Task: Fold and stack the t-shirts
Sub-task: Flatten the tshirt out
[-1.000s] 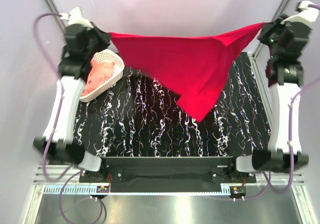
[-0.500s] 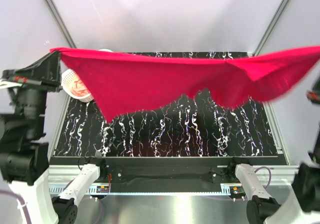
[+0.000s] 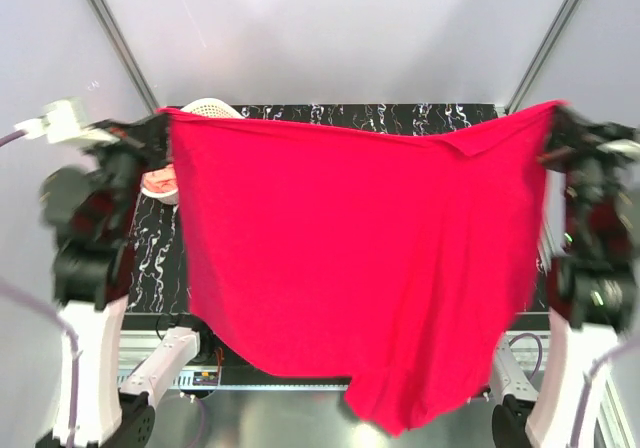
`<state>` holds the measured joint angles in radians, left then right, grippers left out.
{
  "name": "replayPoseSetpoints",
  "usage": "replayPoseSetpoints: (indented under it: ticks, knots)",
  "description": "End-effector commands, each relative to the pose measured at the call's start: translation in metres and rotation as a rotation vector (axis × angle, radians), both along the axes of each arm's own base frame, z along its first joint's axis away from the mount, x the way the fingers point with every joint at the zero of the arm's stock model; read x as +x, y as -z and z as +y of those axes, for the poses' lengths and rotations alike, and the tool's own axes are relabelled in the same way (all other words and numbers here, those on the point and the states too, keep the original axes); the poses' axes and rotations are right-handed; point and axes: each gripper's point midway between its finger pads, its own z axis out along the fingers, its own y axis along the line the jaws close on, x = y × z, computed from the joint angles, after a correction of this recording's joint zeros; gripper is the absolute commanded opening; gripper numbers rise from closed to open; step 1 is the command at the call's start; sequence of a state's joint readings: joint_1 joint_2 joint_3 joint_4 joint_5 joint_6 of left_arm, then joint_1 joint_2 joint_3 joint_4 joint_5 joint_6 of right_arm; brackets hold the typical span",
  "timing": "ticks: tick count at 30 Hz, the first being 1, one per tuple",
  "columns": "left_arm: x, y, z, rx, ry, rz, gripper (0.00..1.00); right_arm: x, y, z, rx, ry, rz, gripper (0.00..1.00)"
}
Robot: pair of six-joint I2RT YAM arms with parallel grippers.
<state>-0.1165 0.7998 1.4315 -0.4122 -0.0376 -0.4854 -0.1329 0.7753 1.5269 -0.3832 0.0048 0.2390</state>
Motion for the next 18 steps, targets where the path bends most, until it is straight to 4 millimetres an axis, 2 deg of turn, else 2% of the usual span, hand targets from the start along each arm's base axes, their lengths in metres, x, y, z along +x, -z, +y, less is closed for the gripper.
replayPoseSetpoints:
  ticks: [1,2,3,4,5,6,7,8,9,12,13,15,16,17,18]
  knots:
    - [0.057,0.05,-0.002,0.029,-0.023,0.095,0.0,0.06,0.066,-0.007,0.05,-0.013,0.103,0.0]
    - [0.076,0.095,-0.006,0.027,-0.011,0.182,0.0,0.069,0.082,-0.003,0.052,-0.036,0.125,0.0]
    - [0.091,0.109,-0.009,0.018,-0.008,0.185,0.0,0.079,0.101,-0.004,0.064,-0.038,0.153,0.0]
    - [0.102,0.133,-0.011,0.003,-0.001,0.221,0.0,0.095,0.135,-0.006,0.083,-0.039,0.195,0.0]
    - [0.111,0.155,-0.014,-0.007,0.003,0.251,0.0,0.102,0.151,-0.007,0.087,-0.039,0.215,0.0]
    - [0.128,0.202,-0.017,-0.006,0.008,0.327,0.0,0.109,0.168,-0.009,0.096,-0.036,0.234,0.0]
    - [0.137,0.218,-0.02,-0.005,0.014,0.339,0.0,0.122,0.195,-0.012,0.112,-0.027,0.262,0.0]
    - [0.145,0.237,-0.022,0.003,0.01,0.367,0.0,0.13,0.21,-0.013,0.116,-0.027,0.283,0.0]
    - [0.164,0.281,-0.025,0.016,-0.006,0.45,0.0,0.137,0.232,-0.015,0.128,-0.019,0.318,0.0]
    - [0.192,0.33,-0.038,0.019,0.031,0.531,0.0,0.168,0.271,-0.021,0.148,-0.004,0.378,0.0]
    - [0.209,0.359,-0.044,0.029,0.04,0.594,0.0,0.184,0.29,-0.023,0.153,-0.004,0.427,0.0]
    - [0.226,0.373,-0.052,0.033,0.063,0.626,0.0,0.2,0.308,-0.024,0.153,-0.011,0.468,0.0]
    - [0.24,0.366,-0.055,0.033,0.066,0.612,0.0,0.214,0.325,-0.026,0.152,-0.009,0.5,0.0]
    - [0.247,0.379,-0.056,0.042,0.061,0.637,0.0,0.221,0.333,-0.027,0.151,-0.008,0.519,0.0]
    - [0.254,0.379,-0.055,0.044,0.051,0.632,0.0,0.228,0.34,-0.028,0.153,-0.007,0.53,0.0]
